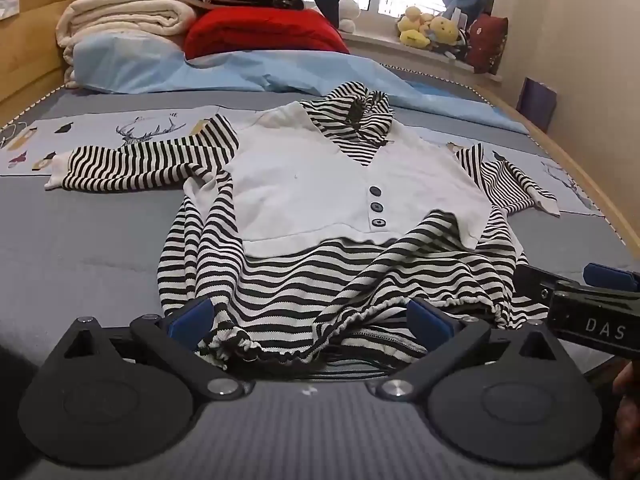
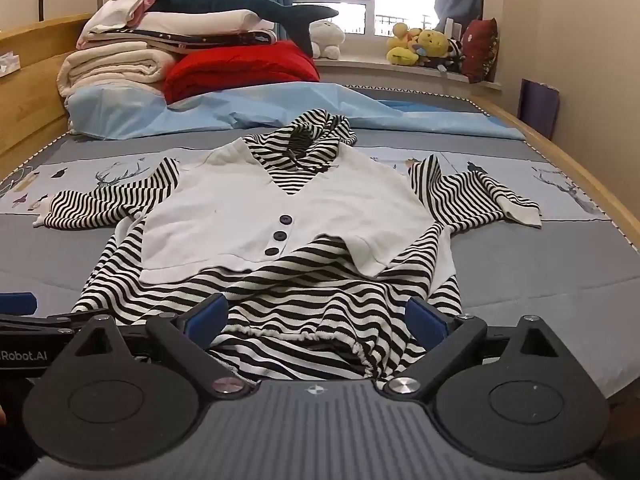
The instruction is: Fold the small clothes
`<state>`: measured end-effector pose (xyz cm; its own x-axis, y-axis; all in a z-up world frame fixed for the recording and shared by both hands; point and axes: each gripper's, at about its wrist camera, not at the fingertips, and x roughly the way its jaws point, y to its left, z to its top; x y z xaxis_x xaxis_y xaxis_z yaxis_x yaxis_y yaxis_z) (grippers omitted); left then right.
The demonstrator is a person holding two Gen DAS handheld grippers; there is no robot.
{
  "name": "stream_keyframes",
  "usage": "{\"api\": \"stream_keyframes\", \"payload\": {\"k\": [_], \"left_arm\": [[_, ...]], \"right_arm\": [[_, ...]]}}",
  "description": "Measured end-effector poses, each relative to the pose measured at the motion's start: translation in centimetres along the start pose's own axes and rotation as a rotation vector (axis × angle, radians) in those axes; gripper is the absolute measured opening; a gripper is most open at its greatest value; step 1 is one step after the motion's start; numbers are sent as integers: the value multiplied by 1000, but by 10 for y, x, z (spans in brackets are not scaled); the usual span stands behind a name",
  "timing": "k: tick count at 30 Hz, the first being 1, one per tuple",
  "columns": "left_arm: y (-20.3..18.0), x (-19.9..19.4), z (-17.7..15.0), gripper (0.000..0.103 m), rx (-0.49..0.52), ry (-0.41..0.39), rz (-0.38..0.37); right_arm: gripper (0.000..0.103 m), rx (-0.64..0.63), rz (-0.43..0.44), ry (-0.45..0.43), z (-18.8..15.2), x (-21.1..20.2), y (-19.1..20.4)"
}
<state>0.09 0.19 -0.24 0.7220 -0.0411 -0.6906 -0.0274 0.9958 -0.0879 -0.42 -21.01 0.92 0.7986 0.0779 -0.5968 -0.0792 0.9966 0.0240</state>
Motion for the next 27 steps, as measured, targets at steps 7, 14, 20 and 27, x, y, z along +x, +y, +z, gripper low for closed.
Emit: {"api": "stream_keyframes", "payload": {"k": [7, 14, 20, 27], "left_arm": [[-2, 0, -1, 102, 6, 1, -6], [-2, 1, -1, 102, 5, 5, -2], [-2, 1, -1, 102, 5, 8, -1], [-1, 1, -1, 102, 6, 8, -2]], "right_arm": [[95, 0, 1, 1, 0, 0, 0], [95, 3, 1, 0, 1, 0, 0], [95, 2, -1, 1, 0, 0, 0], [95, 4, -1, 0, 0, 0, -1]]}}
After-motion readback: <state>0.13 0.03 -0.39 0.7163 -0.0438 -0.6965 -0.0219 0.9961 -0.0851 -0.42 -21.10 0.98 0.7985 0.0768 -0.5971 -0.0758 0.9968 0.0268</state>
